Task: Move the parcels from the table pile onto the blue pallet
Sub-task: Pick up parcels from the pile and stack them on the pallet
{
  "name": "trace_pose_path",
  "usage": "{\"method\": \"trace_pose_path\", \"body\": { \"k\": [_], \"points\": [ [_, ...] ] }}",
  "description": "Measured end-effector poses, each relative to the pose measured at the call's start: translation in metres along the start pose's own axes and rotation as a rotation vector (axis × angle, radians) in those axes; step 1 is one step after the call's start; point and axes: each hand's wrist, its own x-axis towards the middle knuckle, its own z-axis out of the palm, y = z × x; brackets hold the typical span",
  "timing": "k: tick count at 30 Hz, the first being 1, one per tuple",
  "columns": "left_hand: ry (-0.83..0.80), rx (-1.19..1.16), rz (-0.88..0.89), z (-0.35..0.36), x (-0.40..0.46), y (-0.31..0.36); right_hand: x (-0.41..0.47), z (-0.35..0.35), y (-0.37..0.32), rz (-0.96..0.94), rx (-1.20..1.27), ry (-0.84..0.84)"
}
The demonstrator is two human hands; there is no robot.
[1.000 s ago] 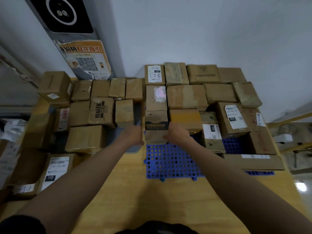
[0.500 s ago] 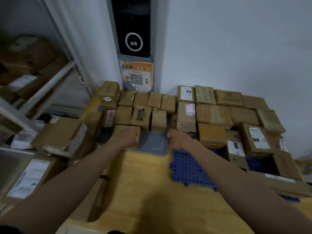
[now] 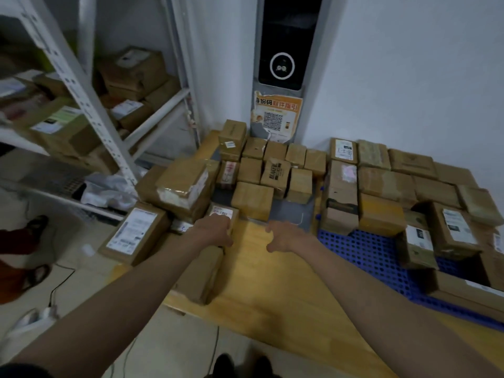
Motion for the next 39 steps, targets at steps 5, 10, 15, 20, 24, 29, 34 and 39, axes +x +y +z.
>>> {"method": "trace_pose_path", "body": {
  "k": [5, 10, 15, 20, 24, 29, 34, 39],
  "points": [
    [0.01, -0.054, -0.066, 0.018, -0.029, -0.019, -0.01, 0.017, -0.022, -0.081, -0.016, 0.019],
    [-0.018, -0.11, -0.155, 0.047, -0.058, -0.038, -0.018, 0.048, -0.034, -0.107, 0.014, -0.026],
    [-0.046, -0.104, -0.236, 0.074, -0.085, -0.063, -0.021, 0.08, -0.049, -0.121, 0.051, -0.089],
    [-0.018, -0.097, -0.283, 0.09, -0.09, -0.086, -0.015, 0.104, -0.066, -0.101, 0.121, -0.124],
    [0.004, -0.135, -0.356, 0.095, -0.085, -0.106, -0.002, 0.125, -0.08, -0.073, 0.227, -0.136],
    [-0.025, -0.198, -0.463, 0.109, -0.085, -0.135, 0.012, 0.149, -0.102, -0.003, 0.431, -0.163],
    [-0.034, -0.323, -0.446, 0.121, -0.079, -0.162, 0.024, 0.165, -0.131, 0.054, 0.663, -0.14],
    [-0.037, -0.393, -0.347, 0.134, -0.076, -0.167, 0.033, 0.176, -0.146, 0.167, 0.77, -0.054]
  ]
}}
